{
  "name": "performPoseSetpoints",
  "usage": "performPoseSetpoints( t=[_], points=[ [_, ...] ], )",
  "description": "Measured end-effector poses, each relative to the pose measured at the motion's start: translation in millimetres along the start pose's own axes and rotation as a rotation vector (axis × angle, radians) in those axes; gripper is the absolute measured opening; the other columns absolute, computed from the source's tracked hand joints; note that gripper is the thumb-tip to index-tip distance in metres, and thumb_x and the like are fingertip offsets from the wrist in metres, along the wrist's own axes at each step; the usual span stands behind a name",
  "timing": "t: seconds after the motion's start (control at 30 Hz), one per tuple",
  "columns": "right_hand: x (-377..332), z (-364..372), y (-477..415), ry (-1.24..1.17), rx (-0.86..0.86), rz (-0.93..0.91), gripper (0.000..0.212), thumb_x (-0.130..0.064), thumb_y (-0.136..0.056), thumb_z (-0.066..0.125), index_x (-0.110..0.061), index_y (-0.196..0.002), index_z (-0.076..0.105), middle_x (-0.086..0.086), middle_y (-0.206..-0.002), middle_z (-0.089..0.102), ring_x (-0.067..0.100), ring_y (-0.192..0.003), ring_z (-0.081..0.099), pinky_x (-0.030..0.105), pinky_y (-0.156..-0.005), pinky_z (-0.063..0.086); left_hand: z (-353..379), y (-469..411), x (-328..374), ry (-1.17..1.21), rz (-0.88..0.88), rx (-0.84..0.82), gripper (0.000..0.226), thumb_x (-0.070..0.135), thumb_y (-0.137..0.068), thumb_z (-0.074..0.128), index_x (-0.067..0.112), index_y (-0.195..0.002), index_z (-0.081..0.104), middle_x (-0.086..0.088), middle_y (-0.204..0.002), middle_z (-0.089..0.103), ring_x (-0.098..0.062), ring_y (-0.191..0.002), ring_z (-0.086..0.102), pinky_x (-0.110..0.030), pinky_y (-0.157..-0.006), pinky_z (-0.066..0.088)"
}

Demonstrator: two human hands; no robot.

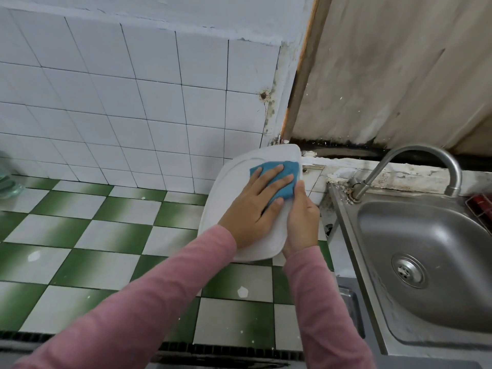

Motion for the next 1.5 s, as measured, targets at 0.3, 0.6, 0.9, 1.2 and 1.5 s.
performPoseSetpoints(
  t=[0.3,0.6,0.9,1.2,1.5],
  points=[
    [-7,-35,-14,-0.11,0.187,0.094,0.028,-0.038,-0.103,0.051,-0.014,-0.097,0.065,0.013,-0.106,0.074,0.026,-0.089,0.073,0.041,-0.08,0.062,18,78,-23,-0.25,0.237,-0.049,0.069,0.032,-0.091,0.065,0.019,-0.151,0.032,-0.005,-0.161,0.025,-0.03,-0.149,0.019,-0.053,-0.117,0.028],
    [-14,-39,-17,-0.213,0.178,0.222,0.009,-0.012,-0.095,0.059,-0.006,-0.088,0.061,0.005,-0.074,0.064,0.013,-0.061,0.059,0.023,-0.053,0.054,-51,39,2,-0.168,0.374,0.191,0.057,0.004,-0.083,0.074,0.017,-0.134,0.051,-0.008,-0.139,0.055,-0.025,-0.123,0.056,-0.037,-0.103,0.05],
    [-41,-65,14,0.109,0.159,0.056,0.057,-0.061,-0.089,0.061,-0.018,-0.126,0.061,0.0,-0.122,0.068,0.017,-0.103,0.062,0.039,-0.089,0.053,-108,1,28,0.16,0.096,0.292,0.038,0.015,-0.089,0.07,0.016,-0.126,0.062,0.01,-0.107,0.066,-0.002,-0.086,0.06,-0.011,-0.075,0.052],
    [-77,-167,74,0.321,0.536,-0.126,0.095,-0.048,-0.084,0.075,-0.016,-0.155,0.021,0.005,-0.157,0.03,0.022,-0.142,0.035,0.035,-0.114,0.029,-86,-36,62,0.649,-0.143,0.197,0.023,0.007,-0.092,0.065,0.016,-0.113,0.063,0.007,-0.093,0.068,-0.01,-0.082,0.066,-0.027,-0.07,0.056],
    [-104,-279,144,-0.014,0.508,-0.26,0.017,-0.019,-0.091,0.068,-0.012,-0.106,0.067,0.007,-0.097,0.077,0.024,-0.084,0.073,0.038,-0.076,0.057,22,-46,131,0.985,-0.345,-0.012,0.025,0.003,-0.09,0.066,0.017,-0.11,0.064,0.003,-0.095,0.072,-0.007,-0.079,0.07,-0.026,-0.07,0.057]
  ],
)
Point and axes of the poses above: each hand's wrist, its own y-axis away from the middle knuckle, its own z-axis out of the palm, x = y × z, the point moved 8 cm from there along -y, towards the middle knuckle
